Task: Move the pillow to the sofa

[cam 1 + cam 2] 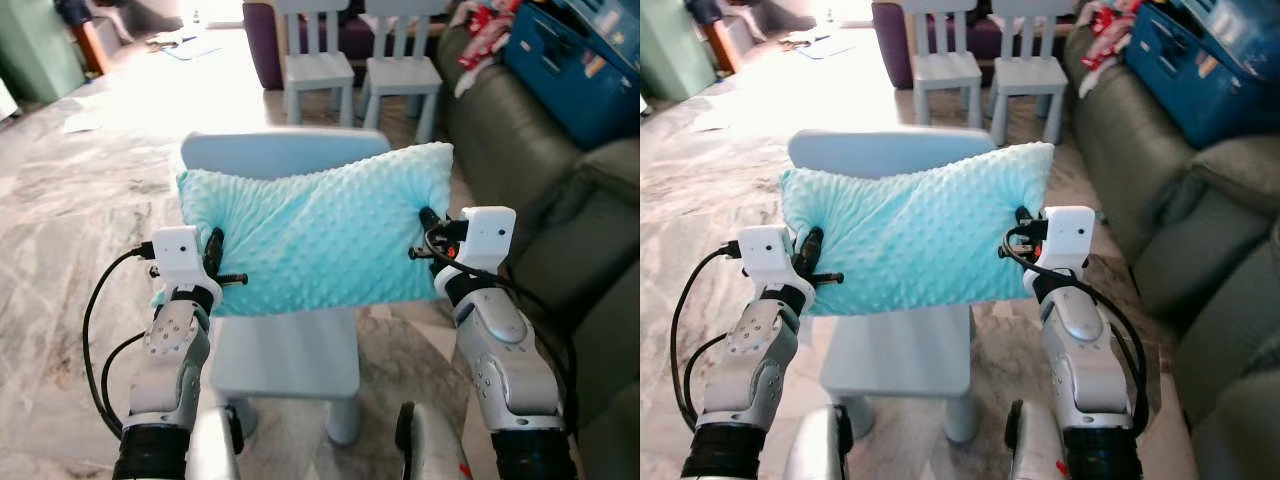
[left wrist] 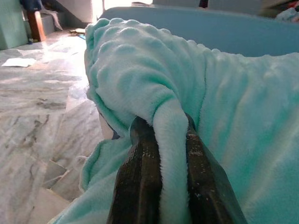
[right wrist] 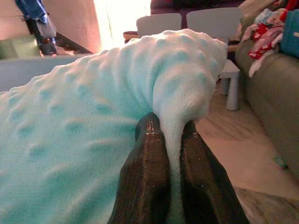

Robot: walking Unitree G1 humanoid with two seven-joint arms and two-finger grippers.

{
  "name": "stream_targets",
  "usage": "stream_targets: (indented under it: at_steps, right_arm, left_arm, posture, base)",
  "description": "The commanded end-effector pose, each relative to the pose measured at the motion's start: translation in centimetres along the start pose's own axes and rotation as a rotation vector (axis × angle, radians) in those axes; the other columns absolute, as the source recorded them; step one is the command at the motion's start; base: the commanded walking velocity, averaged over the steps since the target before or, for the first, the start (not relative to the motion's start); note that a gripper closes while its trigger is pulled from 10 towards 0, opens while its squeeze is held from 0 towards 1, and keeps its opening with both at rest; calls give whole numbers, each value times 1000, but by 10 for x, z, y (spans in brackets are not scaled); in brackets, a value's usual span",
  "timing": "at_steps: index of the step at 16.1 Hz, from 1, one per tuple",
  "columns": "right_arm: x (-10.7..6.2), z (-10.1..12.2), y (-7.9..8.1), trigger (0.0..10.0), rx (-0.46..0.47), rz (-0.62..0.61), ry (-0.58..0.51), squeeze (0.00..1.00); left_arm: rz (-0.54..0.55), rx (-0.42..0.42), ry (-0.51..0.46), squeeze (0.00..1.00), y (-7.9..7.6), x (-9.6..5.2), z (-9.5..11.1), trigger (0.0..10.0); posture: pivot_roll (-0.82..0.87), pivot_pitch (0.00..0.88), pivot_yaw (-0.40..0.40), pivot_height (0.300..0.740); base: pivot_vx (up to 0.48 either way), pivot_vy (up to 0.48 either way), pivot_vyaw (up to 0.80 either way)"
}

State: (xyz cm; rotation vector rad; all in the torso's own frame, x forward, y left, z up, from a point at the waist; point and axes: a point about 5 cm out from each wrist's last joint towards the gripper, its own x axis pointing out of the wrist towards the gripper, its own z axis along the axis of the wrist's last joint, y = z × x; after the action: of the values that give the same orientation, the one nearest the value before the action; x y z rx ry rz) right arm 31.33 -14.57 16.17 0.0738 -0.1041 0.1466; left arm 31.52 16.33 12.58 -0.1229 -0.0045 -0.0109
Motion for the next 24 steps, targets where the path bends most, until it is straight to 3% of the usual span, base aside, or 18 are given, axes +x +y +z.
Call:
stream_targets:
  at_steps: [1,11,20,21,22,23,24]
  right_arm:
    - [1,8,2,0,2,1,-42,0]
    - [5,10,-1,0,1,-25,-56,0]
    - [3,9,-1,0,3,-26,-54,0]
    - [3,9,-1,0,4,-25,-53,0]
    - [3,9,0,0,5,-24,-53,0]
    - [2,8,0,0,4,-22,-49,0]
    - [1,8,0,0,4,-22,-49,0]
  left_arm:
    - [-25,10,-16,0,-2,2,5,0]
    - [-50,13,-14,0,-6,6,4,0]
    - [-71,5,23,0,-9,2,-4,0]
    - [-78,5,30,0,-10,1,-5,1020]
    - [-85,6,33,0,-11,0,-6,3922]
    - [-111,5,20,0,-14,0,-4,4941]
    - [-118,10,20,0,-15,0,-4,10000]
  posture:
    - [-188,0,26,623]
    - [-193,0,32,740]
    - [-190,0,26,740]
    - [-191,0,26,740]
    - [-190,0,24,740]
    - [-191,0,21,740]
    - [-191,0,21,740]
  base:
    - [0,0,0]
    - [0,0,0]
    - [0,0,0]
    - [0,0,0]
    - [0,0,0]
    - [0,0,0]
    - [0,0,0]
